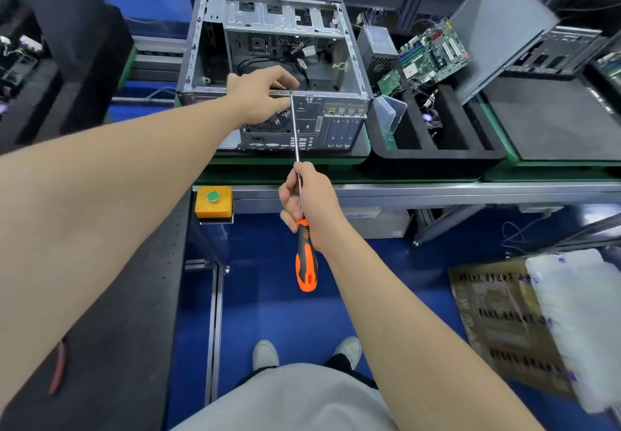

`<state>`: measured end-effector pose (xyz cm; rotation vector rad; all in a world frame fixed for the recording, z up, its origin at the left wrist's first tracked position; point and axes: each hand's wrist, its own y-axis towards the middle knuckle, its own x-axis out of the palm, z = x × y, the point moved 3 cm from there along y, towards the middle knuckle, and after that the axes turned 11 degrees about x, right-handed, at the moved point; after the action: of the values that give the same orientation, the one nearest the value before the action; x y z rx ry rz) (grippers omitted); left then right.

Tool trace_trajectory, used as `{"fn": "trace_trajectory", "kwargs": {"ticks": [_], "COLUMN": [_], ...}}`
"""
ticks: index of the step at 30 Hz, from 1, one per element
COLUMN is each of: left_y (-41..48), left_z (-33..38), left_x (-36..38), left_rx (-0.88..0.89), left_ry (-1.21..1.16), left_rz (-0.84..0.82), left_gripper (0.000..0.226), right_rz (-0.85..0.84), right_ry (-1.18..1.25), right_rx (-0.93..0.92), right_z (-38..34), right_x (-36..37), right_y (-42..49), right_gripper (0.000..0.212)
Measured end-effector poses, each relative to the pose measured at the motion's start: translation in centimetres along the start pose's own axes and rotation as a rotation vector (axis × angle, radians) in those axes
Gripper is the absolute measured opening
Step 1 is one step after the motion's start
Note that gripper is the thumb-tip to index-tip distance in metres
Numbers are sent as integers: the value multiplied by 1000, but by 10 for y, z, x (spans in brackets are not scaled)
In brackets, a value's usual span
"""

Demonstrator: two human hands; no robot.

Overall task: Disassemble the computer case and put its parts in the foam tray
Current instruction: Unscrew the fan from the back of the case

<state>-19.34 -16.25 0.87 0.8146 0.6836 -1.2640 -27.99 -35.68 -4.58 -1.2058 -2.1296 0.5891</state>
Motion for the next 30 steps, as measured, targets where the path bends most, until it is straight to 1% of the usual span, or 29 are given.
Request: {"fn": "trace_trajectory", "kwargs": {"ticks": [4,11,14,19,30], "left_y": [4,5,5,5,6], "left_z": [-1,-7,-11,-12,-15], "left_x": [3,14,17,23,25], "left_rx": [-30,27,48,67,86], "left_ry": [106,223,263,307,365], "left_rz": [-4,59,92,139,153], "left_gripper": [35,25,27,27,31], "right_rz": [-11,-28,-10,-4,-7], "right_ry": [-17,-20,-25,-37,-58], "right_rx": [6,38,55,55,19], "right_z": [1,10,13,12,14], "right_x": [-2,-7,-8,-12,-20], "right_y": [-4,-6,-4,-1,-2], "right_gripper": [29,26,23,22,24]}}
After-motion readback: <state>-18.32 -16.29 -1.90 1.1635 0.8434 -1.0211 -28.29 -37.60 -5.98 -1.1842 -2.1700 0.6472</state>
